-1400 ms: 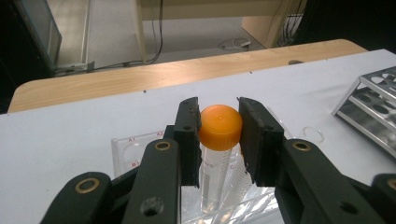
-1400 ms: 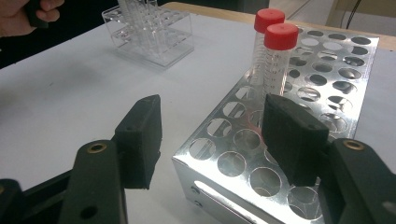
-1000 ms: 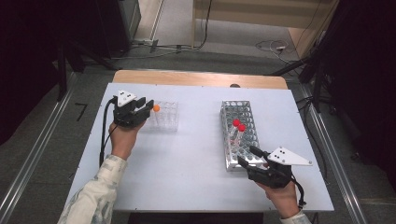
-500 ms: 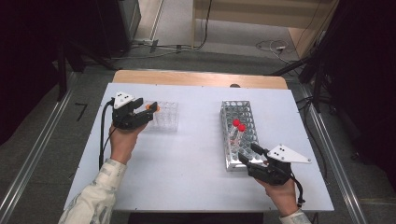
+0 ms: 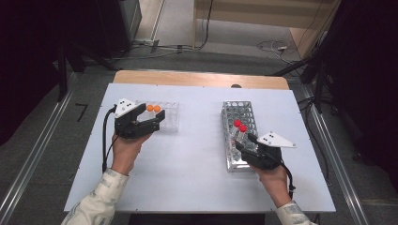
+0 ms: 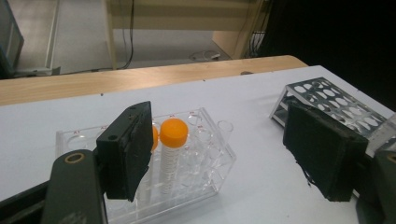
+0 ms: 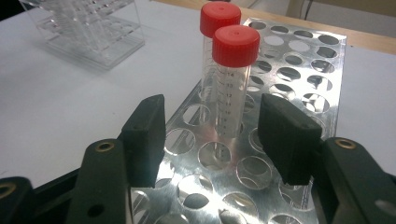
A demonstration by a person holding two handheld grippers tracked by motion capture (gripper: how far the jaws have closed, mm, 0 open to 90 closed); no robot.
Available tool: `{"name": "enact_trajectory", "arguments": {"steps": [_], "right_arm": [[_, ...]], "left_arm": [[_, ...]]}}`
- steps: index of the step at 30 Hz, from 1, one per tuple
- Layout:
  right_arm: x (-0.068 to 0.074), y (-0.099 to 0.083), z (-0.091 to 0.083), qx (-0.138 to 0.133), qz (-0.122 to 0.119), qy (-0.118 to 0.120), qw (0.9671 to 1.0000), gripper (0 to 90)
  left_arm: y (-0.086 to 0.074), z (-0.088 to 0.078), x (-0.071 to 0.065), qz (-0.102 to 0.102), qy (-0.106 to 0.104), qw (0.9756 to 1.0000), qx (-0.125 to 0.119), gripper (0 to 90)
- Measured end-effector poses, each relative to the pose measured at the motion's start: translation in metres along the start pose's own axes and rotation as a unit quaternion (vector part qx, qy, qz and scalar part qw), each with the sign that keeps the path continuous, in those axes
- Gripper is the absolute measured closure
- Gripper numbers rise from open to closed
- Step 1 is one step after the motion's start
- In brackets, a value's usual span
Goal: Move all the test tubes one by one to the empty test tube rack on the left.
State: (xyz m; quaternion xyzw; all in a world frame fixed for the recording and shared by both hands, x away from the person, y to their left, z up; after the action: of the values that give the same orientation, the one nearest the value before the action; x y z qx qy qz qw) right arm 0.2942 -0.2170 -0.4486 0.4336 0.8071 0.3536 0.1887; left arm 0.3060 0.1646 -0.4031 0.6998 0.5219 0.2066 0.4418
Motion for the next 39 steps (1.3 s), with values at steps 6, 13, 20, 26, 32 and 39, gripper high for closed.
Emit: {"name": "enact_trajectory", "arguments": {"steps": [6,13,20,26,32,39], "right_arm": [[0.005,0.008,0.013,0.030,0.006,-0.038,0.9988,47.1],[0.007,0.013,0.019,0.040,0.016,-0.056,0.9975,59.0],[0.006,0.013,0.019,0.041,0.022,-0.065,0.9967,70.9],[0.004,0.018,0.007,0.018,0.028,-0.062,0.9975,71.2],[0.004,0.026,-0.012,-0.009,0.029,-0.054,0.9980,71.2],[0.006,0.034,-0.035,-0.036,0.028,-0.044,0.9980,71.2]], "left_arm": [[-0.001,0.001,-0.005,0.007,-0.006,1.0000,0.002,24.8],[-0.001,0.001,-0.007,0.009,-0.009,0.9999,0.002,24.8],[-0.002,0.003,-0.010,0.013,-0.012,0.9998,0.006,24.8],[-0.002,0.003,-0.012,0.014,-0.015,0.9998,0.005,24.8],[-0.002,0.003,-0.014,0.016,-0.022,0.9996,0.008,24.3],[-0.002,0.002,-0.017,0.019,-0.025,0.9995,0.007,24.3]]}}
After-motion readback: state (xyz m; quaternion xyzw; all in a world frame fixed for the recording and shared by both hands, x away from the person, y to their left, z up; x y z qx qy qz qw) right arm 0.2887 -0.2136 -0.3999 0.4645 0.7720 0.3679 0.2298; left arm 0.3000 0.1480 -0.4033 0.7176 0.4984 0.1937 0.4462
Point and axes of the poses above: each handheld gripper's, and its own axes: z roughly forward along the jaws, y roughly out of its top, x roughly to its left, the point moved 1 cm from there along z, roughly forward along the jaws, and after that the axes turned 12 degrees about x, right-handed, at the moved point
